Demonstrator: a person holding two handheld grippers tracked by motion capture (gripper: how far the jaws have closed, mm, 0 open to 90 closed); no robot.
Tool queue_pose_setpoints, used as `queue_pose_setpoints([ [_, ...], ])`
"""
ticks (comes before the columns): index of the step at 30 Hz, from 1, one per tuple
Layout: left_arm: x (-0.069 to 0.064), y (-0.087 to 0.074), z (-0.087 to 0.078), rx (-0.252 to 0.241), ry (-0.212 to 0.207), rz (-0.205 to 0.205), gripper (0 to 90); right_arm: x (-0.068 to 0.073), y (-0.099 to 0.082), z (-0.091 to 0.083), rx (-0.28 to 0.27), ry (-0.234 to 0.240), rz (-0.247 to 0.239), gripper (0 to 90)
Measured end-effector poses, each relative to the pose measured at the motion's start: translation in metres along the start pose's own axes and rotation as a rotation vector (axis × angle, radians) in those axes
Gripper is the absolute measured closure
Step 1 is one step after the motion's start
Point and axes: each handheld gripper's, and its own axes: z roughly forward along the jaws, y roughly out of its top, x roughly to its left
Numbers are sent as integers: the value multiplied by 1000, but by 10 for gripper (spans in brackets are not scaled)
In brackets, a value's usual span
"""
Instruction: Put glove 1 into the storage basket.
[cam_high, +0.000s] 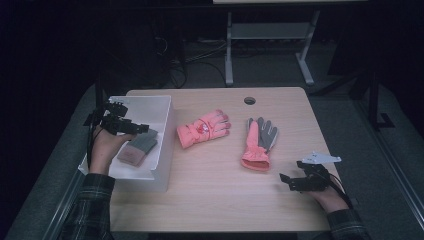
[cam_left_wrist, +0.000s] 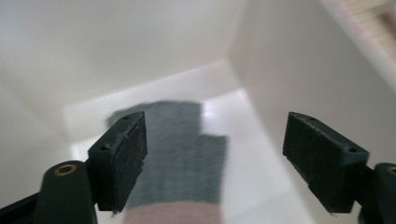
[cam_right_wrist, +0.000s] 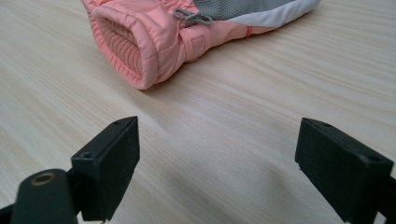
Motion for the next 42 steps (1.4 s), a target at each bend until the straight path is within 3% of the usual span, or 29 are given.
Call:
queue_pose_setpoints([
  [1, 0, 0, 0, 0, 0, 0, 184, 0, 0, 0, 0, 0, 0, 135],
  [2, -8, 5, -4, -18, -38, 18, 178, 0, 0, 0, 2, 1, 1, 135],
  [5, -22, 12, -8, -34, -84, 58, 159, 0, 0, 0, 2, 1, 1, 135],
  [8, -38, 19, -10, -45, -119, 100, 145, 0, 0, 0, 2, 0, -1, 135],
  [9, -38, 19, -10, -45, -119, 100, 145, 0, 0, 0, 2, 0, -1, 135],
  [13, -69, 27, -12, -69, -191, 152, 141, 0, 1, 0, 4, 0, -7, 134],
  [14, -69, 27, -12, -69, -191, 152, 141, 0, 1, 0, 4, 0, -7, 134],
  [16, -87, 31, -13, -84, -214, 185, 141, 1, 0, 0, 7, 1, -2, 134],
  [17, -87, 31, -13, -84, -214, 185, 141, 1, 0, 0, 7, 1, -2, 134],
  [18, -99, 33, -14, -99, -229, 200, 141, 1, 0, -1, 8, -1, 0, 134],
  [19, -99, 33, -14, -99, -229, 200, 142, 1, 0, -1, 8, -1, 0, 134],
  [20, -111, 34, -13, -99, -243, 227, 142, 1, 0, -2, 7, -1, -2, 134],
  [23, -123, 34, -12, -103, -261, 239, 142, 0, 0, -2, 9, -1, 3, 134],
  [25, -139, 32, -8, -108, -288, 257, 143, 1, 0, -3, 10, 1, 9, 134],
  [33, -176, 28, 15, -88, -319, 302, 151, 2, 1, -3, 11, 3, 1, 134],
  [36, -186, 25, 25, -78, -327, 325, 155, 2, 1, -3, 12, 5, 10, 134],
  [42, -202, 15, 46, -80, -332, 330, 225, 3, 2, -4, 17, -5, 12, 135],
])
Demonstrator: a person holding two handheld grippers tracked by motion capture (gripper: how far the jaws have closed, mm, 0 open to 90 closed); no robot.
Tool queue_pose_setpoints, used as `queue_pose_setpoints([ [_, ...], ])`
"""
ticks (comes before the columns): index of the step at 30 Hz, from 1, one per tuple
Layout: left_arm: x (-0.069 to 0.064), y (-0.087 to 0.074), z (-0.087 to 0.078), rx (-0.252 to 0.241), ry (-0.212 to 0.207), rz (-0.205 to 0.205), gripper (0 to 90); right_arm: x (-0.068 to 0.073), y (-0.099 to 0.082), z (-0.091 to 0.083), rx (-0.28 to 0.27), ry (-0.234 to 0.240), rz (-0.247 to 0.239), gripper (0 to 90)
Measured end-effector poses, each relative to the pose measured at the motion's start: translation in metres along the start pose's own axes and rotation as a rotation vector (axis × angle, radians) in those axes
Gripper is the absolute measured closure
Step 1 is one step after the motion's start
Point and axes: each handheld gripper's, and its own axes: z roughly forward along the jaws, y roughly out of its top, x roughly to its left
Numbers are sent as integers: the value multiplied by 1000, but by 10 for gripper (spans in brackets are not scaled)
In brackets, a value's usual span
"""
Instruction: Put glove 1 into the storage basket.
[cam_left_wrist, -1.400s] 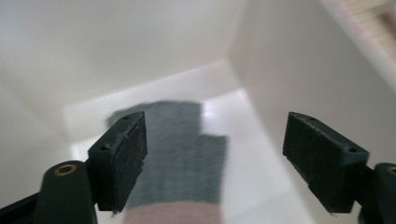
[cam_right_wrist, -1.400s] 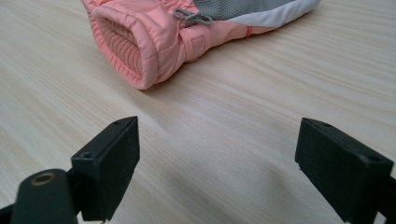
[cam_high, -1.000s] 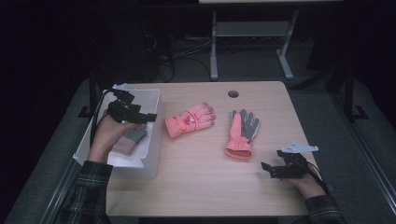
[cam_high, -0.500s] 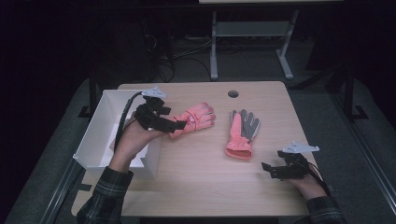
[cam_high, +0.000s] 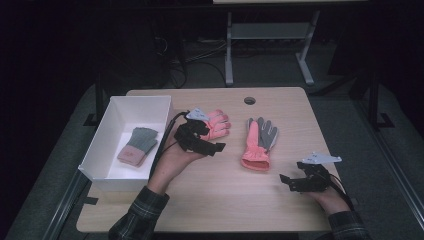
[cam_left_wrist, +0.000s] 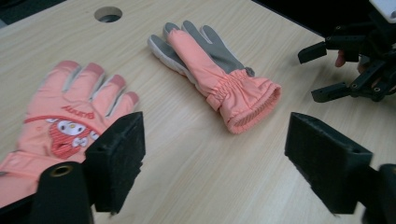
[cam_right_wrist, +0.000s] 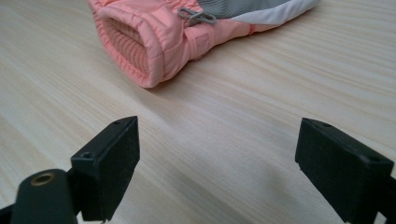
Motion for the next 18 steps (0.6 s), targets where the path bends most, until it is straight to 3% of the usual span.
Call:
queue_pose_setpoints([
  [6, -5, -16, 18, 17, -12, 26, 329, 1, 5, -3, -2, 9, 11, 139],
  [12, -6, -36, 26, 33, -25, 60, 328, 3, 9, -2, 8, 13, 21, 143],
  [18, -7, -57, 32, 20, -20, 52, 322, 3, 15, 2, -3, 12, 28, 193],
])
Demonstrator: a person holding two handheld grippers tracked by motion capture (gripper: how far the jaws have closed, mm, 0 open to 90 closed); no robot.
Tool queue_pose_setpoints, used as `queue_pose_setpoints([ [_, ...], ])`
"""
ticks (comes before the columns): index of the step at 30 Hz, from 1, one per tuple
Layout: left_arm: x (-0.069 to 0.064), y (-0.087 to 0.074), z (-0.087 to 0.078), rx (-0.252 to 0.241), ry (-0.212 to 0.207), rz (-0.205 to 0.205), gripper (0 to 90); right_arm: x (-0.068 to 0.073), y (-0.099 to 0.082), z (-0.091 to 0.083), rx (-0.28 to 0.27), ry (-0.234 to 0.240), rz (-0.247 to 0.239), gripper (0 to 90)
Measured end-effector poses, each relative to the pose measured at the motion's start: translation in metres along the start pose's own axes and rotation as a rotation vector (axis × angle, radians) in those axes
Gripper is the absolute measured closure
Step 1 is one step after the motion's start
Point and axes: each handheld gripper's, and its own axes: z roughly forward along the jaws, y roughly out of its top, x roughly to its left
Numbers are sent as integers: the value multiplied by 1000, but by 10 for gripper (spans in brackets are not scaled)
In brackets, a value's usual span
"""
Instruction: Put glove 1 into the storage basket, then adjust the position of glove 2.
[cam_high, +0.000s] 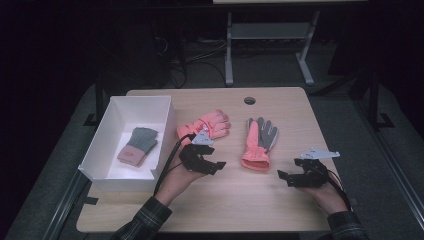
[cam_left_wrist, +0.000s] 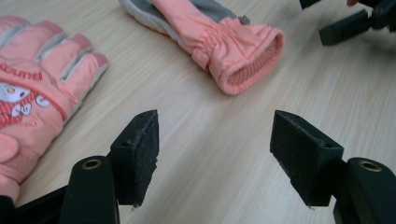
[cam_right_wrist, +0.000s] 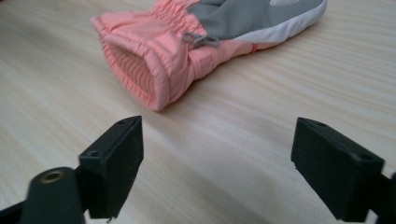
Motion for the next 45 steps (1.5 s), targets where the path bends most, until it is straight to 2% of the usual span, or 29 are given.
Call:
queue_pose_setpoints([
  [4, -1, -10, 1, 8, -4, 5, 316, -1, 11, 3, -18, 11, 15, 303],
  [6, -3, -14, 1, 7, -2, 7, 309, 1, 15, 4, -14, 21, 31, 398],
  [11, -8, -23, 3, 16, -10, 18, 293, 3, 27, 7, -36, 19, 18, 584],
  [13, -10, -26, 4, 23, -12, 19, 286, 3, 33, 11, -31, 15, 24, 627],
  [16, -10, -31, 6, 24, -15, 18, 283, 3, 42, 18, -37, 17, 4, 720],
  [20, -10, -37, 5, 38, -9, 23, 282, 3, 52, 27, -24, 27, 10, 787],
  [22, -9, -39, 5, 35, -11, 18, 283, 2, 57, 32, -26, 29, 21, 770],
  [24, -9, -40, 5, 39, -12, 20, 282, 0, 62, 37, -18, 24, 28, 709],
  [33, -8, -44, 8, 53, -18, 20, 281, -6, 81, 56, -33, 11, 55, 678],
  [37, -7, -44, 9, 57, -15, 28, 280, -10, 89, 68, -18, -4, 61, 652],
  [41, -6, -45, 9, 59, -15, 26, 280, -13, 91, 72, -24, -15, 62, 652],
  [45, -6, -45, 10, 60, -14, 25, 280, -16, 88, 82, 3, -6, 64, 649],
])
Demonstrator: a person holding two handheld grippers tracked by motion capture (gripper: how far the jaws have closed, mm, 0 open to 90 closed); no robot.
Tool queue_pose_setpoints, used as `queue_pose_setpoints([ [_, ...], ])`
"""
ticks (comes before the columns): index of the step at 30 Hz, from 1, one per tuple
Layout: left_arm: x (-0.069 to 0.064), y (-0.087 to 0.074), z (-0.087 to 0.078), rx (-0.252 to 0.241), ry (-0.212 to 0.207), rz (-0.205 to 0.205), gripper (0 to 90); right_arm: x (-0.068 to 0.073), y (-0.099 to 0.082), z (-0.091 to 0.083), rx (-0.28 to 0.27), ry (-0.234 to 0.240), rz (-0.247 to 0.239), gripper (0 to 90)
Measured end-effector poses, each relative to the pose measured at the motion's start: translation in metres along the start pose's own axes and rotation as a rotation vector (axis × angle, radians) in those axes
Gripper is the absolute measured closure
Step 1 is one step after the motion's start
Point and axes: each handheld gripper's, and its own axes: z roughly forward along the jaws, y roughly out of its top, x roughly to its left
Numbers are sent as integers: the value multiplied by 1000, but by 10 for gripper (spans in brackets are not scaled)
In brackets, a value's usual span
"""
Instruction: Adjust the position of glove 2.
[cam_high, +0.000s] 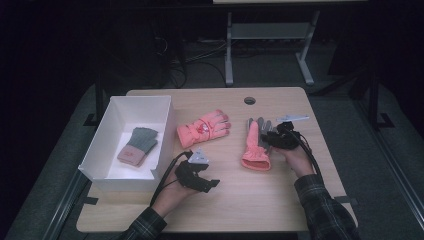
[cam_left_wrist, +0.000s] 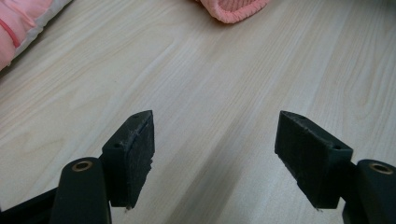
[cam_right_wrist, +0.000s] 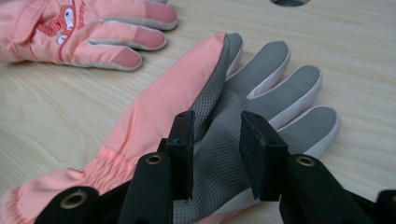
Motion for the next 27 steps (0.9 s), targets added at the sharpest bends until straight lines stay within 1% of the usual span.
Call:
queue_pose_setpoints([
  [2, 0, 0, 0, 2, 0, -2, 280, 2, -1, 4, 20, 3, -2, 641],
  [3, 0, 0, 0, 11, -2, 4, 280, 3, -2, 6, 31, -1, -1, 645],
  [4, 0, 0, 0, 11, -2, 4, 281, 3, -2, 6, 31, -1, -1, 645],
  [5, 0, 0, 1, 13, -3, 6, 281, 3, -3, 9, 37, -3, -7, 698],
  [6, 0, 0, 1, 12, -4, 5, 281, 2, -3, 9, 35, -6, -13, 733],
  [7, 0, 0, 2, 12, -4, 5, 281, 2, -3, 9, 43, -2, 5, 769],
  [8, 0, 0, 2, 13, -3, 8, 281, 1, -3, 9, 38, 2, -6, 800],
  [10, 0, 0, 3, 14, -5, 9, 281, 1, -3, 8, 42, 2, -6, 864],
  [11, 0, 0, 3, 15, -5, 9, 281, 2, -3, 8, 40, 1, -3, 881],
  [15, 1, 0, 2, 14, -3, 11, 281, 2, -3, 4, 32, 10, 5, 892],
  [18, 1, 0, 1, 7, -1, 2, 281, 3, -3, 1, 30, 16, 7, 893],
  [21, 1, 1, 1, 7, -3, -2, 281, 9, -7, -7, 32, 26, -9, 894],
  [22, 1, 1, 1, 10, -5, 1, 281, 11, -8, -9, 28, 29, -20, 895],
  [25, 1, 0, 1, 16, -6, 9, 281, 17, -14, -17, 37, 37, -37, 896],
  [27, 1, 1, 0, 13, -4, 9, 280, 21, -17, -22, 39, 44, -38, 896],
])
